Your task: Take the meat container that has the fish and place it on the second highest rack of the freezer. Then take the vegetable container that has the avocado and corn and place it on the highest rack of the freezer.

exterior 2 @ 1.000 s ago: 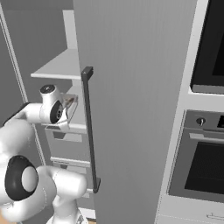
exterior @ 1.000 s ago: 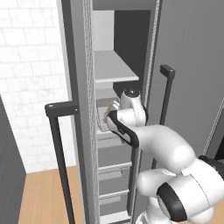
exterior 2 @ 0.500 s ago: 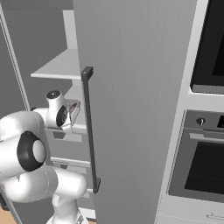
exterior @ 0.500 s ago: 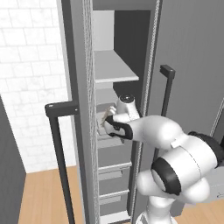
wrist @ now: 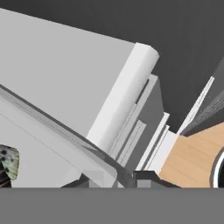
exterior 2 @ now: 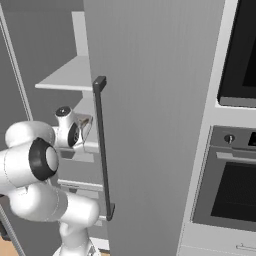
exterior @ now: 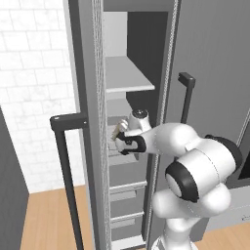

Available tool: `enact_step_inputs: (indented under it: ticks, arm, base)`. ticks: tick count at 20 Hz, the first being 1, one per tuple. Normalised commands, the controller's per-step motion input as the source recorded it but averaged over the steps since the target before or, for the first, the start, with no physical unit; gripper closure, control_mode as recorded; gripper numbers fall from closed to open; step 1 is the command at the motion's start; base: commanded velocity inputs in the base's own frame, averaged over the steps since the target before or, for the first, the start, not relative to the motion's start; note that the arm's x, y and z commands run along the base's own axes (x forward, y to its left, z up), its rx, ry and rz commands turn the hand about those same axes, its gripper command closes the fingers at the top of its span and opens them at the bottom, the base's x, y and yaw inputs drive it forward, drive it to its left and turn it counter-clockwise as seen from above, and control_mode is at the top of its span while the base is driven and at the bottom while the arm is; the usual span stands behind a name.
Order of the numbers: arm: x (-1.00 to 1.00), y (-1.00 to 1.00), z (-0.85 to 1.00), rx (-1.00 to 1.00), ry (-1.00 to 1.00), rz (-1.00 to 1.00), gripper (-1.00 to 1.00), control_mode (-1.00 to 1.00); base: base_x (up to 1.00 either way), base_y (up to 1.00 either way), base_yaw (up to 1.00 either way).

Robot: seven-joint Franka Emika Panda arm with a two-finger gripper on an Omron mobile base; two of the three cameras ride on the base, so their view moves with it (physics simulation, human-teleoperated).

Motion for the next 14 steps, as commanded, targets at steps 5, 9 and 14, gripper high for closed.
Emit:
enact_step_inputs:
  ticks: [5, 9, 14]
  arm:
    - [0.53, 0.07, 0.3, 0.0, -0.07, 0.0, 1.0, -1.0]
    - [0.52, 0.04, 0.0, 0.0, 0.0, -0.03, 1.0, -1.0]
    - [0.33, 0.1, 0.0, 0.0, 0.0, -0.04, 1.0, -1.0]
  base:
    - [0.0, 0.0, 0.0]
    - [0.0, 0.0, 0.0]
    - [0.0, 0.0, 0.0]
